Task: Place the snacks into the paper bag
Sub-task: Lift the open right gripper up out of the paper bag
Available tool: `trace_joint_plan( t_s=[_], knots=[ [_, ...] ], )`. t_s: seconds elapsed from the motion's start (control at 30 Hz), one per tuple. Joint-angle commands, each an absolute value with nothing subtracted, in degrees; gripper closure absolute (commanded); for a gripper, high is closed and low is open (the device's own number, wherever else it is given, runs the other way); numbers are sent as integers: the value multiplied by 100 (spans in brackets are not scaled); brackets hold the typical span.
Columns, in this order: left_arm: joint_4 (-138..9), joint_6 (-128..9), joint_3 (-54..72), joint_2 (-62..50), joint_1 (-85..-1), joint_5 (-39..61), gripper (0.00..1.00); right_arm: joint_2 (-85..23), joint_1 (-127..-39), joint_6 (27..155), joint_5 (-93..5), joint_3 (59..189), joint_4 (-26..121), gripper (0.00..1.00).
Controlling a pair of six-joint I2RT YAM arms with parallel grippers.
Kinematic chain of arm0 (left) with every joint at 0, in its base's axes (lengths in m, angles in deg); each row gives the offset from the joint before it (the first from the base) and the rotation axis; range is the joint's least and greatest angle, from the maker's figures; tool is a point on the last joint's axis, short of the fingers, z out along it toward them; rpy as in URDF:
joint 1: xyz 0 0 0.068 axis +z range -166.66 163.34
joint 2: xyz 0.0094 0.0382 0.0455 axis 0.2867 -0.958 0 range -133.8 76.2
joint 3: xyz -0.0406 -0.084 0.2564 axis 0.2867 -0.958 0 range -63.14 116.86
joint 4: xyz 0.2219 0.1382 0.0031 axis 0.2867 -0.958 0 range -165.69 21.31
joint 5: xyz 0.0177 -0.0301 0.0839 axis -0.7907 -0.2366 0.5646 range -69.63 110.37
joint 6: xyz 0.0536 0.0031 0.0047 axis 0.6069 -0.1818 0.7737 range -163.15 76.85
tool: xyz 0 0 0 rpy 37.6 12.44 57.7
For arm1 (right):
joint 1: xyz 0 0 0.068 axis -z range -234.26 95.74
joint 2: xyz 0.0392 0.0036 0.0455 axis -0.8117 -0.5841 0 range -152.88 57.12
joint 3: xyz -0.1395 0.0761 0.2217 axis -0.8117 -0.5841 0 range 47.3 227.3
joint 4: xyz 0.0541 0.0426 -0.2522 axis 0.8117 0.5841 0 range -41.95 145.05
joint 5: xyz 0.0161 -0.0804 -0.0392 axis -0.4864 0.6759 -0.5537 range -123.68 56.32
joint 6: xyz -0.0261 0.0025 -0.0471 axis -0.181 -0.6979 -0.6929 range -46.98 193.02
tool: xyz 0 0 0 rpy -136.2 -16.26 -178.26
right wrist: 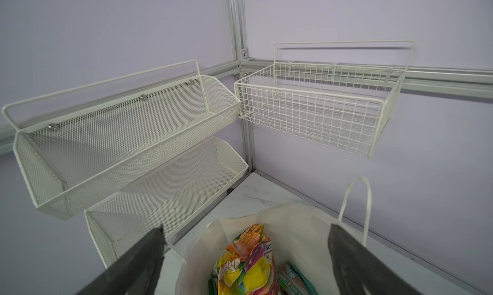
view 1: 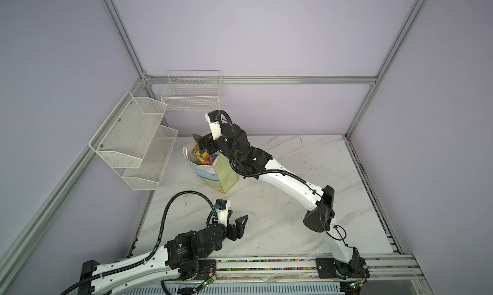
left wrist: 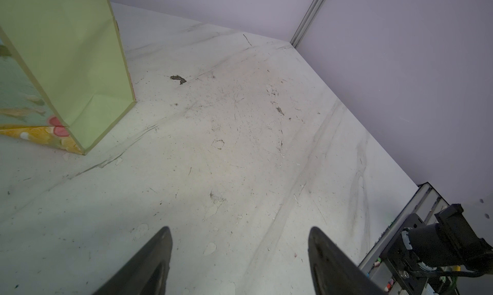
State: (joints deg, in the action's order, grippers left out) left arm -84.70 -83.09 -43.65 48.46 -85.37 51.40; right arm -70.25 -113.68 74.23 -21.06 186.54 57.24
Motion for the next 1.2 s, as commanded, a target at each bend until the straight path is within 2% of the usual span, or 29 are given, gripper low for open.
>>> trace_joint_plan(
  t_s=[0.0,0.23,0.73,0.9,1.17],
  knots=[
    [-8458,-8359,-4267,4852,-8566,5310,21,-6782,-11350,7513,-1554,18588,5610,3],
    [-8597,-8376,-4215,4938,-8566,5529,20,-7122,-11033,8160,-1451,19221,6490,3],
    [-9325,-8631,-3789,5100,-8563,6708,19,-7874,-10682,8778,-2433,19702,7482,3],
    [-9473,-8655,-3746,5346,-8566,6962,19,-8054,-10686,8778,-2409,19714,7511,3],
    [-9745,-8604,-3673,5581,-8566,7194,19,-8015,-10682,8658,-1742,19669,7757,5]
  ],
)
